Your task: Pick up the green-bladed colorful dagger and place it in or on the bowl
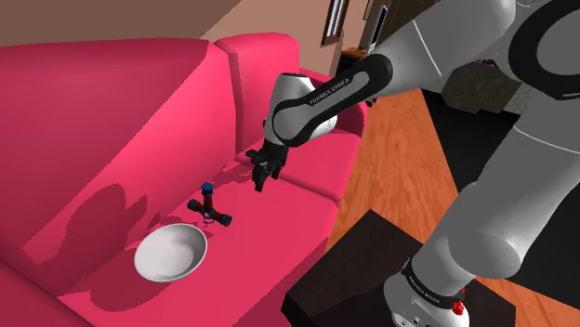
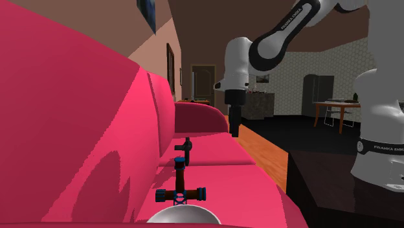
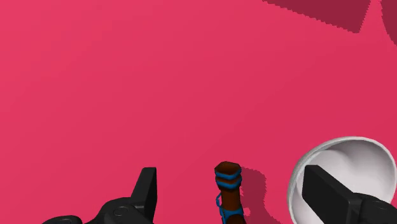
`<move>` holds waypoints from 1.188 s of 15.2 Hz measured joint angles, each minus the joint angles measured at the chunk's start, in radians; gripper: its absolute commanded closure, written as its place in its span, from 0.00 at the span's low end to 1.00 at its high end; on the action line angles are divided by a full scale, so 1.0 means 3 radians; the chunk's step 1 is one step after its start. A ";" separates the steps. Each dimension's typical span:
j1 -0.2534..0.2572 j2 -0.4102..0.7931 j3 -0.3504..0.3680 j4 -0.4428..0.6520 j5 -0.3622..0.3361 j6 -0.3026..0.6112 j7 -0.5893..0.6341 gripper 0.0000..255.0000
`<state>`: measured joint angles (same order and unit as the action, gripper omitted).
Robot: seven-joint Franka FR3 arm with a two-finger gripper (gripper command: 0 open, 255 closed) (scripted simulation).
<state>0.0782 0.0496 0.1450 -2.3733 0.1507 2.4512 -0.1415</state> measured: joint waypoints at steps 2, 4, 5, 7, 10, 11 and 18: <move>0.0030 0.0226 0.0024 0.0135 -0.0016 0.0115 0.0016 0.00; 0.0057 0.0479 0.0039 0.0250 -0.0032 0.0274 0.0015 0.00; 0.0073 0.0619 0.0044 0.0337 -0.0047 0.0338 0.0018 0.00; 0.0092 0.0859 0.0044 0.0503 -0.0074 0.0431 0.0006 0.00; 0.0159 0.1276 0.0041 0.0840 -0.0130 0.0542 0.0029 0.00; 0.0188 0.1413 0.0040 0.0954 -0.0148 0.0578 0.0042 0.00; 0.0291 0.2083 0.0023 0.1534 -0.0220 0.0715 0.0040 0.00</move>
<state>0.1656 0.6745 0.1520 -1.9131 0.0848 2.6657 -0.1296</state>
